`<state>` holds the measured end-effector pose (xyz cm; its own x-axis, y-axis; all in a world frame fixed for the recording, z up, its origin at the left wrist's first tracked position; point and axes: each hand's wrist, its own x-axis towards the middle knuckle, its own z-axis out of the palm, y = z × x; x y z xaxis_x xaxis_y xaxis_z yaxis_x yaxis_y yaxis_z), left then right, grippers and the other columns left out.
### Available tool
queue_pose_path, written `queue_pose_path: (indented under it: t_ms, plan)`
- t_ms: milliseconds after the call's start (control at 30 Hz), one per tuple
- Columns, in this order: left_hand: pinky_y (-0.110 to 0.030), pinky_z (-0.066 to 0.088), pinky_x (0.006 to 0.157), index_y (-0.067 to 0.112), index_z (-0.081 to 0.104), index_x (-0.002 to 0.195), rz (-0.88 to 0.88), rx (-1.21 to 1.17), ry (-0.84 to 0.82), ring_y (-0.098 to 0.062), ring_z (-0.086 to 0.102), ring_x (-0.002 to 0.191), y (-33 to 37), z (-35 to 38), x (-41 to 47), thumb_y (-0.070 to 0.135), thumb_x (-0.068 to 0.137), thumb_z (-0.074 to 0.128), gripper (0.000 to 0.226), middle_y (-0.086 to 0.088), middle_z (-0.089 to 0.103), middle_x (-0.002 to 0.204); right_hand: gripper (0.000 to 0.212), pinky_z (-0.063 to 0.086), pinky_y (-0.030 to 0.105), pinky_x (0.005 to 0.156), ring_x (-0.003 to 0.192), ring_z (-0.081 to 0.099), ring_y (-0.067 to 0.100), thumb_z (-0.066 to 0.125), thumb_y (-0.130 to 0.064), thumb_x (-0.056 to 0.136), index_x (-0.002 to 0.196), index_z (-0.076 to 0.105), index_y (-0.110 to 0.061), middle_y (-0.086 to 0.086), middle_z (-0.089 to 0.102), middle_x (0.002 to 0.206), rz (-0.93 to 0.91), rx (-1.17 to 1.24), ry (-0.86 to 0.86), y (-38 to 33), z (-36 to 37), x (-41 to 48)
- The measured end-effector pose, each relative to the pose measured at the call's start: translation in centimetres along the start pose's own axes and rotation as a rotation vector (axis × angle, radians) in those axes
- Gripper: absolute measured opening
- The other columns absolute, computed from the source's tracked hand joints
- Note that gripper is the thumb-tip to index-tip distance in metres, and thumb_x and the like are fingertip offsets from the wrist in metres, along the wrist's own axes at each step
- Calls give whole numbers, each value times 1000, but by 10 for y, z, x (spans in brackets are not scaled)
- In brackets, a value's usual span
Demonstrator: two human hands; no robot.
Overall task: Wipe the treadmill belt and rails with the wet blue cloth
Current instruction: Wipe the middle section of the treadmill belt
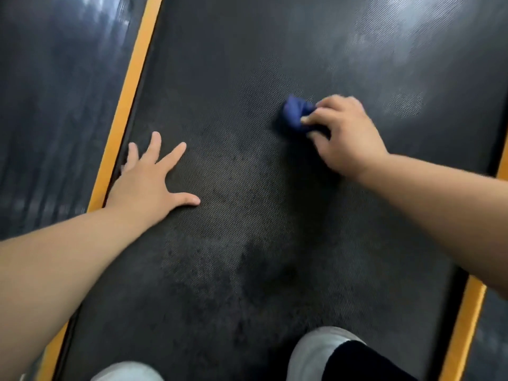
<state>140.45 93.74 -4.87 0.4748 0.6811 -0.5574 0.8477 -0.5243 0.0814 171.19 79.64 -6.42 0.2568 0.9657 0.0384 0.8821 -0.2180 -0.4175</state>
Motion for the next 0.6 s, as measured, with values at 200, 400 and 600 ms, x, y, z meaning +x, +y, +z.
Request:
queue_pose_path:
  t_ms: [200, 400, 600]
  plan:
    - [-57, 29, 109, 52, -3, 145, 21, 14, -29, -33, -8, 145, -3, 1, 6, 81, 58, 57, 109, 13, -15, 157, 18, 48, 45, 75, 89, 51, 33, 61, -20, 77, 93, 70, -19, 5, 60, 102, -97, 91, -125, -76, 33, -28]
    - [-57, 17, 114, 51, -7, 144, 35, -23, -68, -35, -13, 144, -3, 0, 6, 76, 63, 61, 109, 11, -20, 156, 23, 46, 37, 79, 87, 56, 33, 60, -23, 83, 102, 71, -17, 8, 63, 108, -458, 74, -267, -55, 31, -23]
    - [-53, 14, 116, 46, -1, 148, 78, -110, -128, -27, -16, 145, -18, -9, -6, 56, 75, 70, 102, 11, -23, 156, 27, 41, 38, 90, 101, 50, 39, 63, -20, 83, 109, 68, -12, 11, 57, 116, 238, -99, -54, -53, 16, 19]
